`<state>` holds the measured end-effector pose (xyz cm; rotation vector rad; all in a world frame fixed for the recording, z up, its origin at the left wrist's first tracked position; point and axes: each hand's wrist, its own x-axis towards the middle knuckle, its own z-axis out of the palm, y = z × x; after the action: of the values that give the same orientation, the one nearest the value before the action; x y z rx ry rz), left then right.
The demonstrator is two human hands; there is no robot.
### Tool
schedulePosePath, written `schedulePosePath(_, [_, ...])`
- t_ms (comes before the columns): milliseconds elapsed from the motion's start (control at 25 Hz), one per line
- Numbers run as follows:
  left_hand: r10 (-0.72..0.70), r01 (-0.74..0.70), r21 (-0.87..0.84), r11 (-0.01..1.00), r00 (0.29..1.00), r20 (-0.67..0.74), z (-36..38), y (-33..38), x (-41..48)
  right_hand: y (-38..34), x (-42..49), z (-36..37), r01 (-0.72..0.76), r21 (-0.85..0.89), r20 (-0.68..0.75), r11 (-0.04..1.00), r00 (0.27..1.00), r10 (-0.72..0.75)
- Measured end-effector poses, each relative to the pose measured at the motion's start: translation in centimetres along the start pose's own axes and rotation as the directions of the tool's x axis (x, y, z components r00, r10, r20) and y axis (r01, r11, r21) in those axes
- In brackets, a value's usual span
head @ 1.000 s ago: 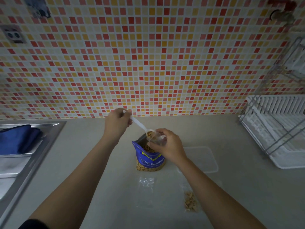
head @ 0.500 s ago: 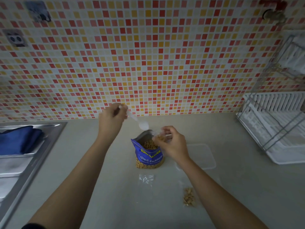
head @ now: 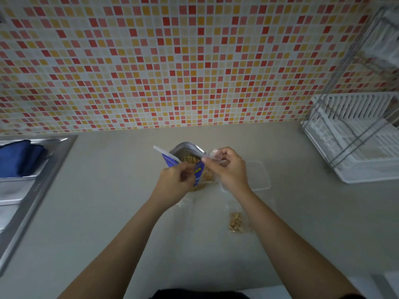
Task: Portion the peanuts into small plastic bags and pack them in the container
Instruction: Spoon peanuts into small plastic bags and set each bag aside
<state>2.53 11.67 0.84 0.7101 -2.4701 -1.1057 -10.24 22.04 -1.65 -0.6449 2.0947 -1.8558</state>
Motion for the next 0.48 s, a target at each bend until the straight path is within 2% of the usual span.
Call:
schedulePosePath(80, [-0.036,0.05,-0.091,0.995,0.989,0.144,2.4,-0.3,-1.1,-0.1,-0.7,0.0,0.001,0.026,0.005,1.0,1.0,-0.001])
schedulePosePath(160, [-0.097,0.133,-0.266,0.955,0.985,0.144,4.3,-1.2,-1.4,0.0,-1.4,-0.4,-0.025,0.058,0.032,0.998,0.999,0.023])
schedulePosePath(280, [-0.203,0.263,-0.485,0.834,0.964,0.173,6.5,-2.9,-2.1,1.5,-2.2,-2.0,-0.079,0.075,0.06,0.994,0.995,0.074])
schedulePosePath(360, [-0.29,0.362,-0.454,0.814,0.931,0.221,7.9,-4.3,-3.1,3.6,-3.4,-3.9,-0.112,0.015,0.027,0.994,0.993,0.112])
schedulePosePath(480, [-0.393,0.46,-0.236,0.856,0.876,0.28,10.2,-5.6,-5.0,7.7,-6.3,-6.4,-0.123,-0.229,-0.01,0.966,0.992,0.124])
